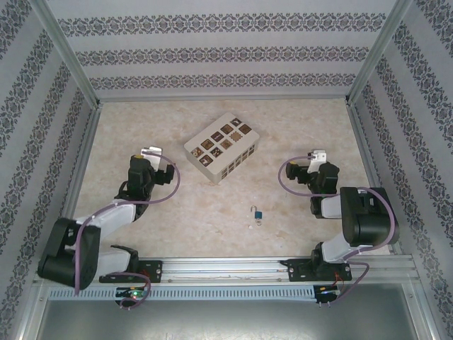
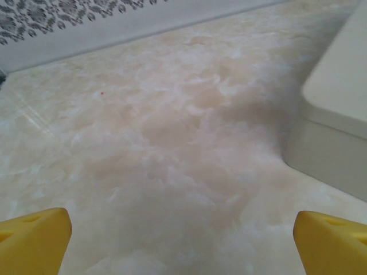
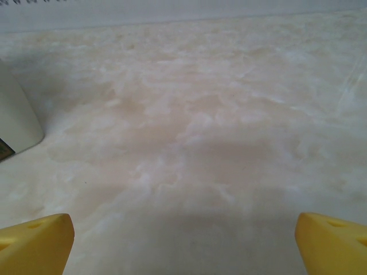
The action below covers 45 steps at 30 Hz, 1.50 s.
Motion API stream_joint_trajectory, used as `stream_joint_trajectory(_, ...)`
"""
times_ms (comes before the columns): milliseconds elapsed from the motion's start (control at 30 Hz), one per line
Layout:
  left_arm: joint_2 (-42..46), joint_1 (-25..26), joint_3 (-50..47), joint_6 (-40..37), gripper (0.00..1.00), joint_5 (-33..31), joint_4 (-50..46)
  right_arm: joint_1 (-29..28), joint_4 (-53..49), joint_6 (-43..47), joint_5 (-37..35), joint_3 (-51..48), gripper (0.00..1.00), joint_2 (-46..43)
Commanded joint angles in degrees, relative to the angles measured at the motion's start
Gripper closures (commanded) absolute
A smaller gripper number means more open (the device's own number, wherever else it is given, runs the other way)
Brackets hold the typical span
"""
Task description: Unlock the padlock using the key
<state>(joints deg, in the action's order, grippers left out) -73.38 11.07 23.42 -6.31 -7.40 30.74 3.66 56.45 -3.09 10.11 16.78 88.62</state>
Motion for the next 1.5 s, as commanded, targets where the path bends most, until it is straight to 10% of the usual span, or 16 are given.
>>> stream_joint_trajectory(0,-4.8,-1.3,-1.7,-1.5,0.01,-3.0,14.5,0.6,4.5,-0.9,2.5,1.7,0.02,0.3)
stream_joint_trajectory(467,-19.9,-8.0,-9.2,3.3,0.01,4.9,42.3,-0.6,0.3,0.1,0.0,2.6,0.02,-0.4)
stream_joint_trajectory(700,-17.7,-10.3,-0.9,6.3,0.01,6.2,22.7,-0.8,0.0,0.3,-0.4,2.6,0.02,-0.5)
stream_joint_trajectory(1467,-18.0,-11.9,-1.2,6.6,0.01,9.8,23.7,-1.1,-0.5,0.4,-1.0,4.2,0.01,-0.5)
